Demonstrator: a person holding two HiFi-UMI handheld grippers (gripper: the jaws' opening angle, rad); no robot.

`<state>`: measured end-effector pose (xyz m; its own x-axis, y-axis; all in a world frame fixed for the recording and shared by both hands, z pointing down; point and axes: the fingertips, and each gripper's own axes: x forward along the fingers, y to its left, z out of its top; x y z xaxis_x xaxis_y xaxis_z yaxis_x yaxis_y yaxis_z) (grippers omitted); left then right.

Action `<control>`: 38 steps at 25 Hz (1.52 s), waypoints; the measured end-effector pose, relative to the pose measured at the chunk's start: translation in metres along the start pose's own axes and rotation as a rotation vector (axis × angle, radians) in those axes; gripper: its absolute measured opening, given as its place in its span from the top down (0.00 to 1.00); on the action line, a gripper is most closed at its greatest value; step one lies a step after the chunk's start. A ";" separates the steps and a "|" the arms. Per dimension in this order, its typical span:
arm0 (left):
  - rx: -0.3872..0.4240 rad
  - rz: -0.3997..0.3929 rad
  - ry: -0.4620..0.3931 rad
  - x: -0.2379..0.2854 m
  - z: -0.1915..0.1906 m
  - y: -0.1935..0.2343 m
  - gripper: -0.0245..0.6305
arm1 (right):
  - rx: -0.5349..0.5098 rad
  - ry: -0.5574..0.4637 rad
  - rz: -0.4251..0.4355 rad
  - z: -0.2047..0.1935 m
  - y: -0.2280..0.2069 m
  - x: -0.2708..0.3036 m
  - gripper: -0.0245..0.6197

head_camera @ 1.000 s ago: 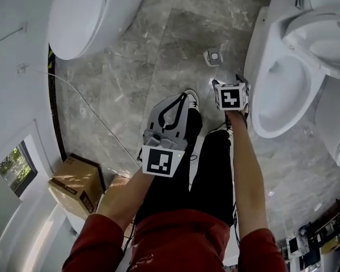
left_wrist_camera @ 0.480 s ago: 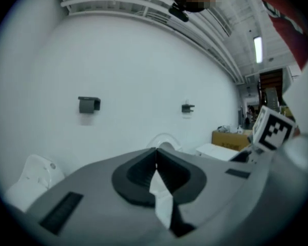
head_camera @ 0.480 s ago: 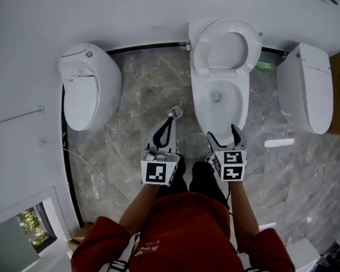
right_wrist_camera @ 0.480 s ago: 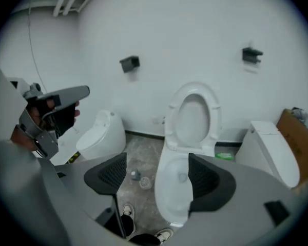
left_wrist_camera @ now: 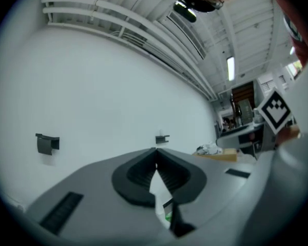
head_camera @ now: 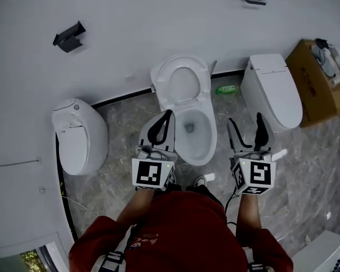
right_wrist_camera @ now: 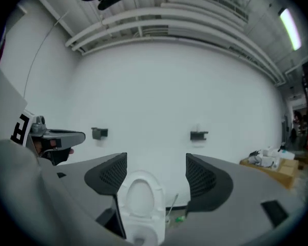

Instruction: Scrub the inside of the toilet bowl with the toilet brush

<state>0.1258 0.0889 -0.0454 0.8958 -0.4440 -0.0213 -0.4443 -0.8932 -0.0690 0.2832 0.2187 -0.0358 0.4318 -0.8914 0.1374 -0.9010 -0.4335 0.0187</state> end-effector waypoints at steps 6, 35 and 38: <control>0.024 -0.018 -0.075 0.017 0.059 -0.002 0.96 | -0.037 -0.204 -0.116 0.077 -0.029 -0.024 0.50; 0.075 -0.031 -0.059 0.017 0.067 0.021 0.96 | -0.069 -0.204 -0.227 0.078 -0.024 -0.017 0.96; 0.078 -0.027 -0.057 0.017 0.066 0.023 0.96 | -0.067 -0.199 -0.216 0.076 -0.022 -0.014 0.96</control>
<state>0.1314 0.0660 -0.1135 0.9078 -0.4126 -0.0752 -0.4194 -0.8957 -0.1480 0.3006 0.2309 -0.1130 0.6079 -0.7906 -0.0733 -0.7851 -0.6123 0.0930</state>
